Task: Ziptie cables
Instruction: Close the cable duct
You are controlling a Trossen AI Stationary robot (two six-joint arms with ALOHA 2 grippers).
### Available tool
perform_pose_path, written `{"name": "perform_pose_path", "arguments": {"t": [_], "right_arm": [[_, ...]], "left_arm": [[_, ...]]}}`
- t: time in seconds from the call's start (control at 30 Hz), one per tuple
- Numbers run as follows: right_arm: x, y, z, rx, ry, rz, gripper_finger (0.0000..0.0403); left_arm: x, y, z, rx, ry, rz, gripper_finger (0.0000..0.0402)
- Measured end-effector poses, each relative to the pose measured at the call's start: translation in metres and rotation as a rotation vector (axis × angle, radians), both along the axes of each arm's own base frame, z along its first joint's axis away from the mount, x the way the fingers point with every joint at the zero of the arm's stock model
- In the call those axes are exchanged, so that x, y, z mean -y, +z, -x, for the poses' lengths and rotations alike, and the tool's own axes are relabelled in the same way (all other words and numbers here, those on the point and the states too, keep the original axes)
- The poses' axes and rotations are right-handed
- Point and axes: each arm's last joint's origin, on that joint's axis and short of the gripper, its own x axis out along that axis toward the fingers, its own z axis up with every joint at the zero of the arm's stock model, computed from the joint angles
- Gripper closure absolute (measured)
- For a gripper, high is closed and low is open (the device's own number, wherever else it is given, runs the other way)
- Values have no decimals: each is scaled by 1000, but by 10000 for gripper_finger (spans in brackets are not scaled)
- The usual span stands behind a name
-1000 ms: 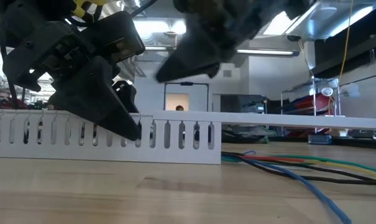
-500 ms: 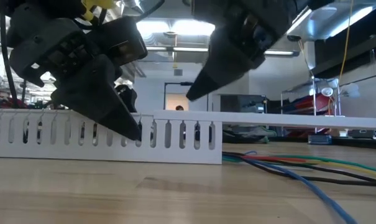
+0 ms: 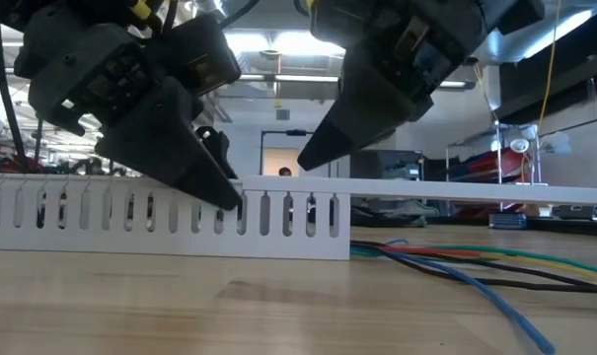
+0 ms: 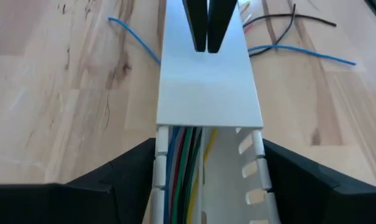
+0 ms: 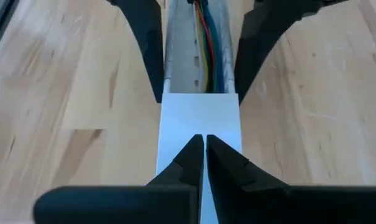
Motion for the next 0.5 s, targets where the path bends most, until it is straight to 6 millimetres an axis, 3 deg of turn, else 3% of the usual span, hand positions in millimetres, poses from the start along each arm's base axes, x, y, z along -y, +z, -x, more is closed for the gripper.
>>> {"name": "perform_pose_path", "arguments": {"t": [0.5], "right_arm": [[-6,-13,-4,-18,40,-54,398]], "left_arm": [[0,-1,1,-18,1,-8,167]]}}
